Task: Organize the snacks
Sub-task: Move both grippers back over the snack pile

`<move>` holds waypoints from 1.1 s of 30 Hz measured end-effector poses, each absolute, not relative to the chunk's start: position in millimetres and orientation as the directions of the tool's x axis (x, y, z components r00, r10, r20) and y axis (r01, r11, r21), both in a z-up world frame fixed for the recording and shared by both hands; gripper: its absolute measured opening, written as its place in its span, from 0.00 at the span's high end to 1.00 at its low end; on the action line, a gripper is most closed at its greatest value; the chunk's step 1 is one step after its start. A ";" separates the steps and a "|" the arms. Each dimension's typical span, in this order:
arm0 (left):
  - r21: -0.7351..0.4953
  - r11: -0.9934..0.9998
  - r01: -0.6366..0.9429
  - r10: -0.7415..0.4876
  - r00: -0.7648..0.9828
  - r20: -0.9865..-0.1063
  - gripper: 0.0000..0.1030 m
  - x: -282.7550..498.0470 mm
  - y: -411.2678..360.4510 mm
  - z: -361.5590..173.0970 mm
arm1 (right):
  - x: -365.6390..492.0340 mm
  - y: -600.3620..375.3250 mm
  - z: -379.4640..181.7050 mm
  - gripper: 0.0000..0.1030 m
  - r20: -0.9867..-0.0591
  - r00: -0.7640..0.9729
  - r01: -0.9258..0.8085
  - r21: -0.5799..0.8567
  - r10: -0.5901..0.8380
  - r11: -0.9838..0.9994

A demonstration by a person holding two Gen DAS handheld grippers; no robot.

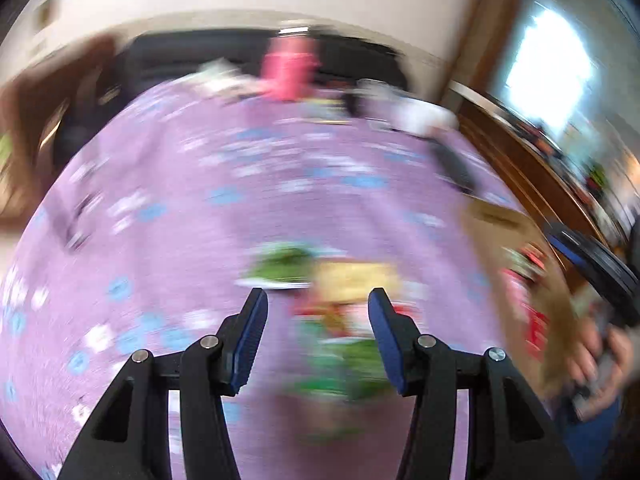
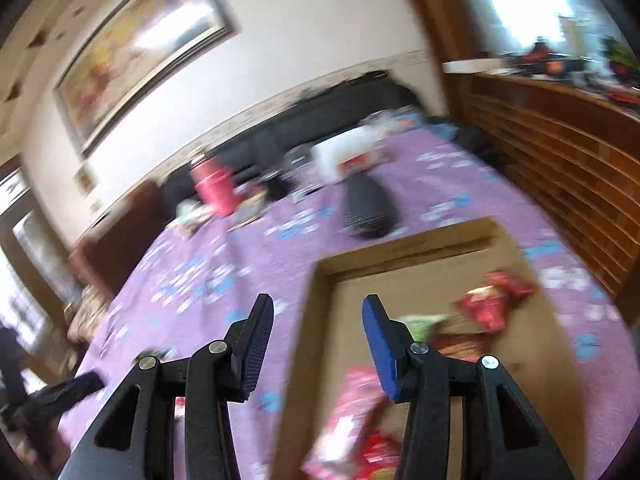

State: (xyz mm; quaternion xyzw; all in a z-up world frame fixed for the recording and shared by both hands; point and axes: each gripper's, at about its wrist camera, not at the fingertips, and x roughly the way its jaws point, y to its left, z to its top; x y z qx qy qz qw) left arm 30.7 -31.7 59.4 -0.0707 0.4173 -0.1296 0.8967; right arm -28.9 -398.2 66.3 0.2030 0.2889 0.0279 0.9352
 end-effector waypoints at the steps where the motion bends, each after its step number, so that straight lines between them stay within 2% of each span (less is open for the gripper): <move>1: -0.249 0.964 0.093 -0.250 0.637 -0.729 0.50 38.0 -15.9 49.0 | -25.6 -390.2 64.2 0.51 -0.531 0.818 0.025 0.418 0.222 0.908; 3: -0.247 0.968 -0.041 -0.174 0.595 -0.784 0.63 54.7 3.4 36.0 | -20.9 -370.0 61.4 0.51 -0.549 0.775 -0.041 0.452 0.314 0.891; 5: -0.369 0.928 -0.061 -0.268 0.577 -0.771 0.63 59.8 21.1 33.0 | -19.6 -340.0 60.7 0.51 -0.571 0.716 -0.120 0.467 0.402 0.876; 9: -0.315 0.948 -0.036 -0.235 0.587 -0.775 0.63 54.1 14.9 39.4 | -18.8 -271.5 45.2 0.51 -0.655 0.535 -0.216 0.504 0.533 0.836; 13: -0.300 0.954 0.003 -0.242 0.601 -0.761 0.63 50.3 6.7 45.8 | -8.3 -226.0 22.2 0.51 -0.764 0.437 -0.166 0.451 0.475 0.877; 18: -0.319 0.948 -0.015 -0.251 0.583 -0.773 0.63 53.8 12.4 41.3 | 1.5 -195.4 8.2 0.51 -0.788 0.404 -0.205 0.418 0.465 0.885; 21: -0.330 0.944 -0.010 -0.267 0.564 -0.781 0.63 55.4 12.3 38.5 | -2.1 -173.2 6.3 0.51 -0.818 0.411 -0.239 0.329 0.402 0.914; 23: -0.336 0.942 0.000 -0.278 0.560 -0.780 0.63 54.8 11.1 38.6 | 1.5 -168.3 3.0 0.67 -0.841 0.422 -0.226 0.263 0.338 0.938; 26: -0.346 0.938 0.023 -0.302 0.543 -0.783 0.63 54.2 8.2 37.8 | 2.6 -177.2 4.2 0.70 -0.822 0.434 -0.253 0.282 0.369 0.926; 29: -0.404 0.912 0.070 -0.384 0.491 -0.782 0.63 55.7 2.0 33.1 | -0.9 -198.0 14.4 0.70 -0.755 0.490 -0.276 0.341 0.437 0.899; 33: -0.366 0.919 0.144 -0.389 0.464 -0.795 0.63 53.1 -19.1 32.1 | -2.3 -231.4 24.2 0.70 -0.641 0.597 -0.264 0.411 0.482 0.873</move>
